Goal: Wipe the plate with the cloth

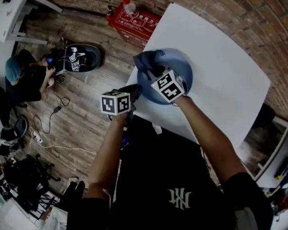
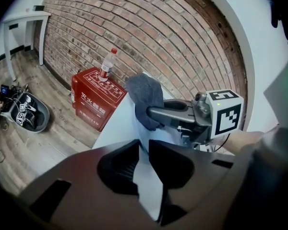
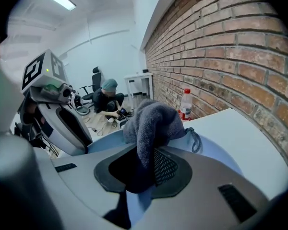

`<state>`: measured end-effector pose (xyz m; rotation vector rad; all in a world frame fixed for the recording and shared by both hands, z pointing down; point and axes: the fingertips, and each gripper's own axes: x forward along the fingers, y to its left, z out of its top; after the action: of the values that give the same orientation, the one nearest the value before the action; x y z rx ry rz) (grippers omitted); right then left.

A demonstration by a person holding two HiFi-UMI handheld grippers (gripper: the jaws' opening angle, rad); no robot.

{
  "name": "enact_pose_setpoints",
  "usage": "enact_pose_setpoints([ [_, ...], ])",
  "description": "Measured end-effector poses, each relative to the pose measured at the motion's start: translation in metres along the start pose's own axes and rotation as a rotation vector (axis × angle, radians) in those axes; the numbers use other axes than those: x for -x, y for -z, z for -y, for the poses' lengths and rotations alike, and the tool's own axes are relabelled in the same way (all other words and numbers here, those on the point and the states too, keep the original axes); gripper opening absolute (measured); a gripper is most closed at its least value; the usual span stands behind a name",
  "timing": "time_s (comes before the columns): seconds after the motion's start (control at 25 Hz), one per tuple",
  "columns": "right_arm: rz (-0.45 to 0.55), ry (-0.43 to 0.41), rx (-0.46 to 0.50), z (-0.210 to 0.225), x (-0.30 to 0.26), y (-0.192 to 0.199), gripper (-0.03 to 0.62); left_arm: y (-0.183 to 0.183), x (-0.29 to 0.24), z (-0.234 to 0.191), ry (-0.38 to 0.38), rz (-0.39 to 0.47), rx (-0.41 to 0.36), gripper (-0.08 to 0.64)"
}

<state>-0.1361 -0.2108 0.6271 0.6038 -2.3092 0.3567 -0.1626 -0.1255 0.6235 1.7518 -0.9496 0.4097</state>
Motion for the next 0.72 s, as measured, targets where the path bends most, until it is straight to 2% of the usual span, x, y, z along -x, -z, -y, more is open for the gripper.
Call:
enact_pose_setpoints([
  [0.28,-0.002,0.091,-0.078,0.040,0.008,0.006,0.083,-0.001,0.001,-0.002,-0.013,0.006,-0.003,0.063],
  [0.56,-0.036,0.192,-0.142,0.075,0.026,0.020,0.083,0.000,-0.002,0.000,0.010,0.004,0.004,0.063],
  [0.72,-0.063,0.244,-0.169,0.086,0.032,0.028,0.083,-0.003,0.002,-0.004,-0.017,0.008,-0.003,0.063],
])
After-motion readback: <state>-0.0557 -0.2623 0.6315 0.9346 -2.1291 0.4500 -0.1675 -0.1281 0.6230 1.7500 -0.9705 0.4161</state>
